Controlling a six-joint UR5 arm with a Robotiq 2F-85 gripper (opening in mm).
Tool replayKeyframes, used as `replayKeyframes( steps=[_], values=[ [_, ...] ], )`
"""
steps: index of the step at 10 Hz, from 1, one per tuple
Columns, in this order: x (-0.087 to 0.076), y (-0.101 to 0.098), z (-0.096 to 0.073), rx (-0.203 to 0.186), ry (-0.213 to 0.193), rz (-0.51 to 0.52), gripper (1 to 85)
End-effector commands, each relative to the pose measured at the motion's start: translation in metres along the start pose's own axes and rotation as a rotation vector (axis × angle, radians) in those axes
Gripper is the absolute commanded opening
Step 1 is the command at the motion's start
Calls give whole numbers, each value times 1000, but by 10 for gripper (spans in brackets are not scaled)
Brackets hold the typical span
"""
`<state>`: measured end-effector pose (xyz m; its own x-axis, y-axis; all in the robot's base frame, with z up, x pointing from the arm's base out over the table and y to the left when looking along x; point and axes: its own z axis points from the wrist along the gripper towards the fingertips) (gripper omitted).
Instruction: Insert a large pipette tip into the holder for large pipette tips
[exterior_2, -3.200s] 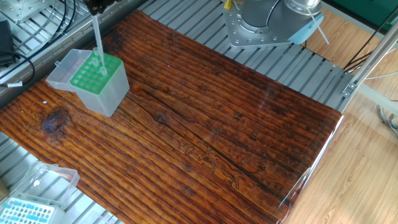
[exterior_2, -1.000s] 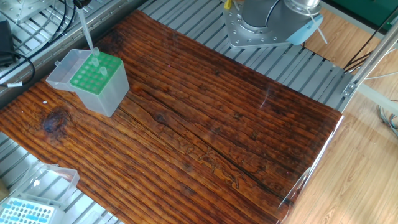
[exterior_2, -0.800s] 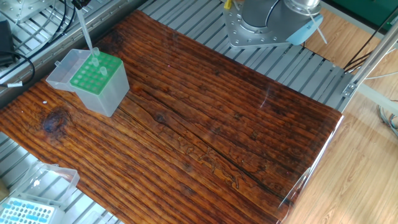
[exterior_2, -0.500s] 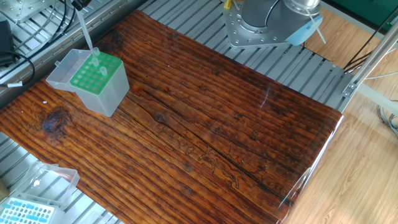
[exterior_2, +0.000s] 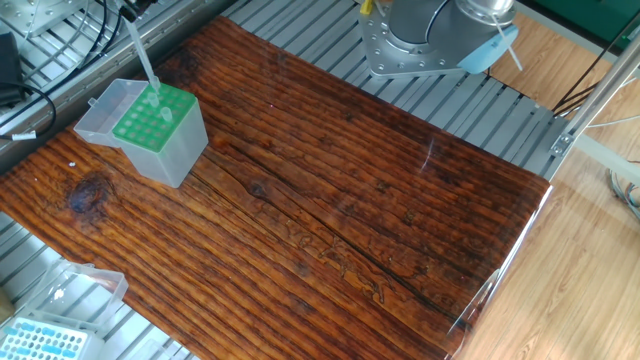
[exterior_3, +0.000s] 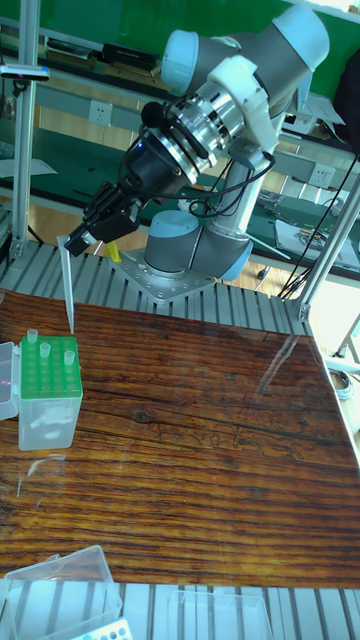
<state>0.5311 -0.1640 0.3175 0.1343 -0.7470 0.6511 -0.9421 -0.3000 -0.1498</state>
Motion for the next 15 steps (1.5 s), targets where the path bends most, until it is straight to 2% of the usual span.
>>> replayKeyframes(
  steps=[1,3,6,7,9,15],
  values=[
    [-4,-4,-1,14,-19,-16,10],
    [-10,-15,0,44,-35,-66,10],
    [-18,-12,0,35,-67,-110,10],
    [-21,-14,0,45,-76,-120,10],
    [-23,-30,-1,106,-75,-178,10],
    [-15,-28,-1,99,-46,-263,10]
  ],
)
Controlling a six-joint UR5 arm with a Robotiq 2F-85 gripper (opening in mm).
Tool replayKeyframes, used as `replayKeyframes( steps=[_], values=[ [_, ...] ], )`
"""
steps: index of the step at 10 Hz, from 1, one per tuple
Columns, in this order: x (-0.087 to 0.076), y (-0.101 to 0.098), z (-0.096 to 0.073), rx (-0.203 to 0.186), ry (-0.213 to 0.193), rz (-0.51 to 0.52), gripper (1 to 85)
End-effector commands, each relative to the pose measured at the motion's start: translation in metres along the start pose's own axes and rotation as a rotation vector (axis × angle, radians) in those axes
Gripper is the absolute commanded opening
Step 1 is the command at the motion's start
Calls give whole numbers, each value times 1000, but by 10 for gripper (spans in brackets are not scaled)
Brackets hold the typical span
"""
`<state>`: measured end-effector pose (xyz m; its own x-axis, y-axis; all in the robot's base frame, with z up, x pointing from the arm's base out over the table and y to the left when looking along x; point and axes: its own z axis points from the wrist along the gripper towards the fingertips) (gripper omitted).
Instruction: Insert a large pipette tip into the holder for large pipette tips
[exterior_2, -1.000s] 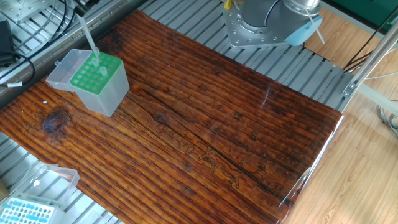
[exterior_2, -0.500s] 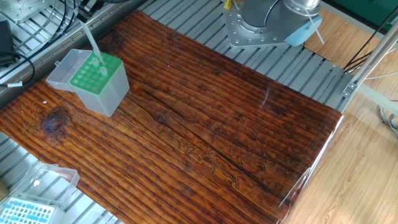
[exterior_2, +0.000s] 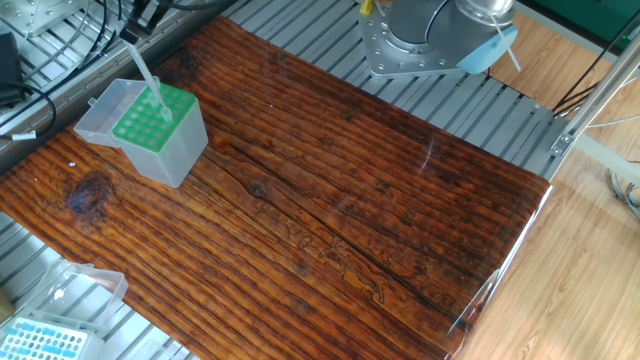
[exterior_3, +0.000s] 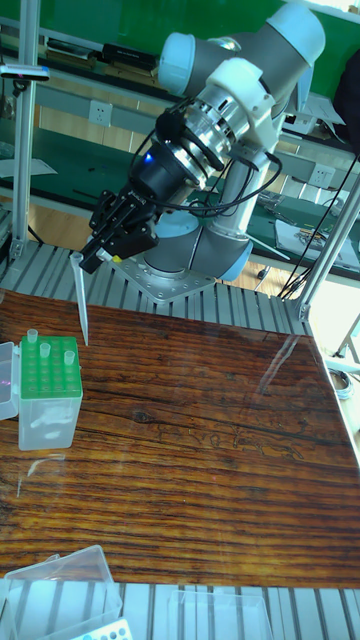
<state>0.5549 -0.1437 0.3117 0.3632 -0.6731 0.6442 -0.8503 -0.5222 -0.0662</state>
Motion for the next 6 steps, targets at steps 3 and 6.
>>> replayKeyframes(
  steps=[3,6],
  values=[
    [2,-1,-1,14,3,-103,10],
    [2,3,1,11,4,-119,10]
  ],
)
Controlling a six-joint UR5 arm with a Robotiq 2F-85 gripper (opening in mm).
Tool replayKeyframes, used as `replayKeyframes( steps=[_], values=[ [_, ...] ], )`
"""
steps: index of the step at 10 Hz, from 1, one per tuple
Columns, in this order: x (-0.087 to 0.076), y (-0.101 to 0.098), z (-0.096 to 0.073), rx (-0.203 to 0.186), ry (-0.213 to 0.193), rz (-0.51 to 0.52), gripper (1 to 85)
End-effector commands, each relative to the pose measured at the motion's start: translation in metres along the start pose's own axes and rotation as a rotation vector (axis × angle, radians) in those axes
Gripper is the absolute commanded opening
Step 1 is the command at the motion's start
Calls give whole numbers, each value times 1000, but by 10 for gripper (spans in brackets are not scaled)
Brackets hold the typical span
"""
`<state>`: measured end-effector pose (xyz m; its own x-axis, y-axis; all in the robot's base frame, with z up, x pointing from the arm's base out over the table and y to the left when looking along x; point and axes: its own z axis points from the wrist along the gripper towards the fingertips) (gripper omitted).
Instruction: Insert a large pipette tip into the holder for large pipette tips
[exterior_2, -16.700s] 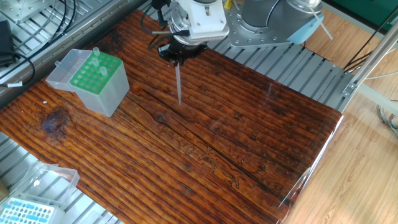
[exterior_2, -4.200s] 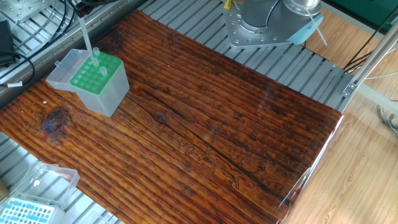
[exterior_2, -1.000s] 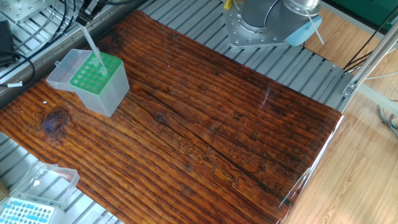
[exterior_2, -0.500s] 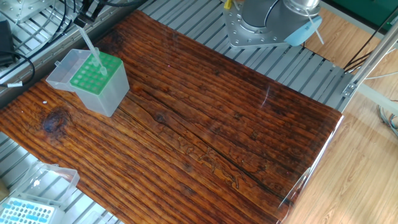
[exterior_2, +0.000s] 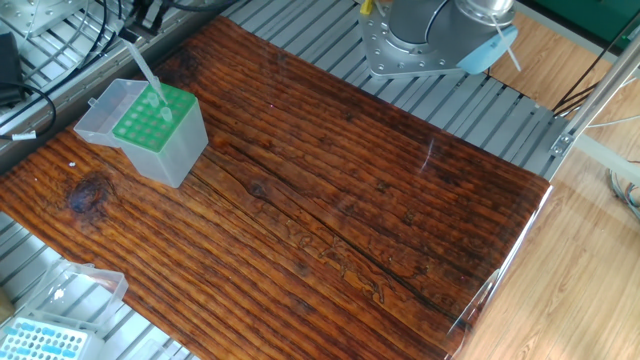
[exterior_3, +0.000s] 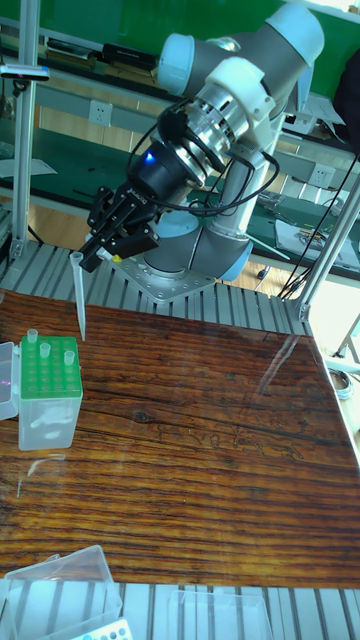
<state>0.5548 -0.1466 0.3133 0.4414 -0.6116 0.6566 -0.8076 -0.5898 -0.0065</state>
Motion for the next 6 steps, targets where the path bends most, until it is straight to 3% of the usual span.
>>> replayKeyframes(
  steps=[1,6],
  values=[
    [-1,1,0,0,-9,-25,10],
    [12,4,0,-33,44,-58,10]
  ],
)
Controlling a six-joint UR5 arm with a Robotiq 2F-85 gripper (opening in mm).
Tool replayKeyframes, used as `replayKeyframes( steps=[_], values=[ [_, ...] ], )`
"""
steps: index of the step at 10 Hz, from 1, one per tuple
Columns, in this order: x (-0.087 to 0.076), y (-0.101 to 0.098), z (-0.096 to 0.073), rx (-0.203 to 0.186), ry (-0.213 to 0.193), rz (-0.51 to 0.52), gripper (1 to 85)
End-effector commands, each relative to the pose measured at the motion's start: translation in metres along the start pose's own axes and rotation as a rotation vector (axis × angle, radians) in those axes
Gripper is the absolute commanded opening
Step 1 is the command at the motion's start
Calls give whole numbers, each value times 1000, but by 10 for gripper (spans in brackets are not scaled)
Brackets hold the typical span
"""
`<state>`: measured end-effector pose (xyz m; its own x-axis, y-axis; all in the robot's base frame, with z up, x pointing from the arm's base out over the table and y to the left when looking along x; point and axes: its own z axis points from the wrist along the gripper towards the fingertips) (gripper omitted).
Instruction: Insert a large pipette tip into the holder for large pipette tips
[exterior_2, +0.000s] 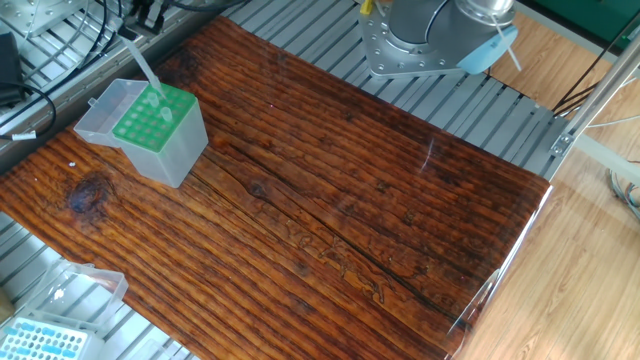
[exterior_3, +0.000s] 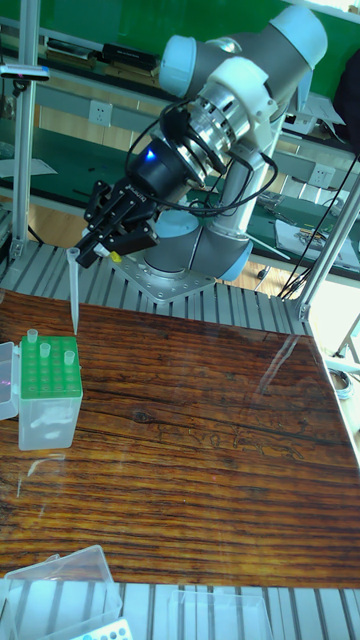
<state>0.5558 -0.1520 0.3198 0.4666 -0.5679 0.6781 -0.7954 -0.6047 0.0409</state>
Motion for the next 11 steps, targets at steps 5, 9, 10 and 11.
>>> replayKeyframes(
  steps=[5,9,10,11],
  values=[
    [-4,17,19,-55,1,-20,10],
    [-8,20,16,-83,-18,-14,10],
    [-9,19,15,-89,-22,-14,10],
    [-10,20,15,-98,-24,-16,10]
  ],
)
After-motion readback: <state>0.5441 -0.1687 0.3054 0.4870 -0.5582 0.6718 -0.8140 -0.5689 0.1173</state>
